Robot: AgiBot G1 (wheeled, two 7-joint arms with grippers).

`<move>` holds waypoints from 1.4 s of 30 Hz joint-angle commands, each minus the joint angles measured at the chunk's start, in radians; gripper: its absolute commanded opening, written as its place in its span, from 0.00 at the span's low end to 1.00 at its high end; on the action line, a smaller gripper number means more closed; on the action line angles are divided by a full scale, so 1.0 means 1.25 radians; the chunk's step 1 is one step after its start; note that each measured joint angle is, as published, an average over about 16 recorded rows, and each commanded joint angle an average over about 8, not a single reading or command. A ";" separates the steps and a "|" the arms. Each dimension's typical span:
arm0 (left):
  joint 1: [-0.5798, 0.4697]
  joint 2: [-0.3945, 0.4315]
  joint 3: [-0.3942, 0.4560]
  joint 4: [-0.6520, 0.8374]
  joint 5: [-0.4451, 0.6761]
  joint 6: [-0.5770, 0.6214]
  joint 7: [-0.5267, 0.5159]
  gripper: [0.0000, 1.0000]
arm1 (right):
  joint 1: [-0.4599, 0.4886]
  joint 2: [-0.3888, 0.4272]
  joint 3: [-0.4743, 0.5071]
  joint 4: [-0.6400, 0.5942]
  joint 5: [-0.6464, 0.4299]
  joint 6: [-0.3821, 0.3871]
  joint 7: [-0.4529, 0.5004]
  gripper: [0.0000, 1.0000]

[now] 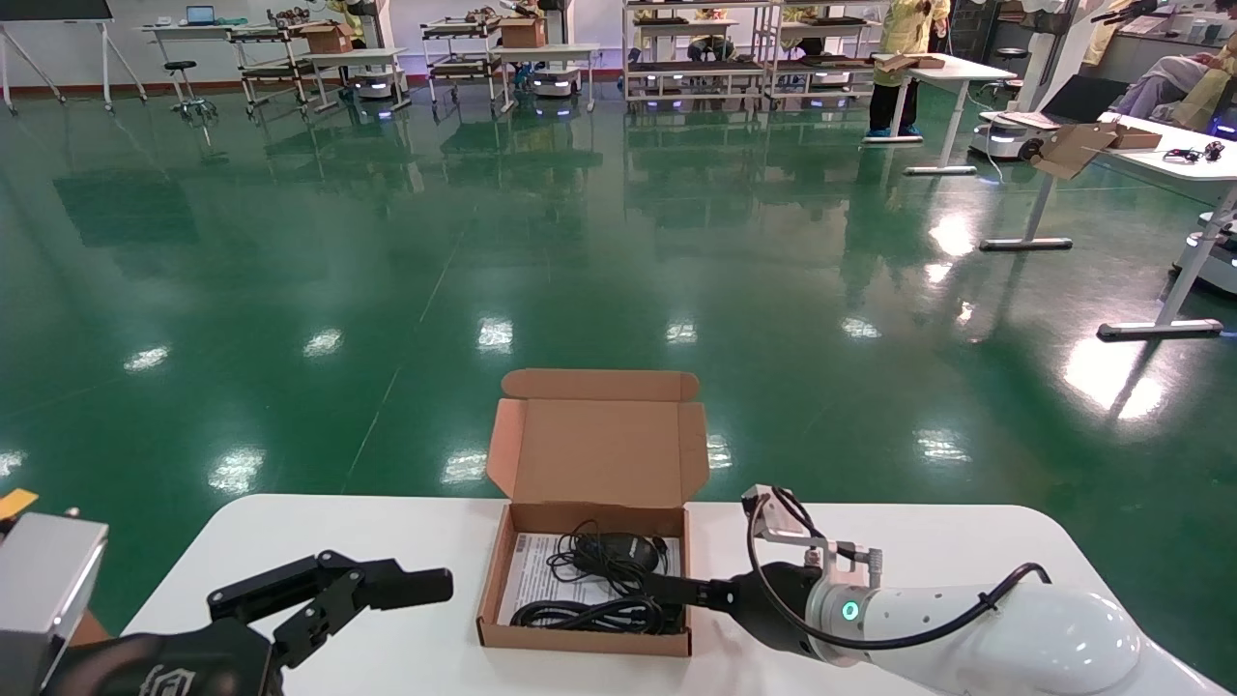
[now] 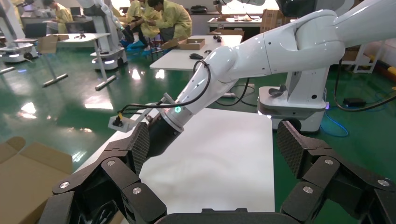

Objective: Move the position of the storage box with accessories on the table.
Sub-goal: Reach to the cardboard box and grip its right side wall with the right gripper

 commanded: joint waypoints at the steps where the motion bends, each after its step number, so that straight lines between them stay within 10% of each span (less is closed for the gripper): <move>1: 0.000 0.000 0.000 0.000 0.000 0.000 0.000 1.00 | -0.004 0.000 -0.006 0.004 0.006 0.005 0.000 0.95; 10: 0.000 0.000 0.000 0.000 0.000 0.000 0.000 1.00 | -0.013 0.000 -0.034 0.013 0.034 0.041 -0.007 0.00; 42: 0.000 0.000 0.000 0.000 0.000 0.000 0.000 1.00 | -0.006 0.004 -0.107 -0.012 0.125 0.057 -0.031 0.00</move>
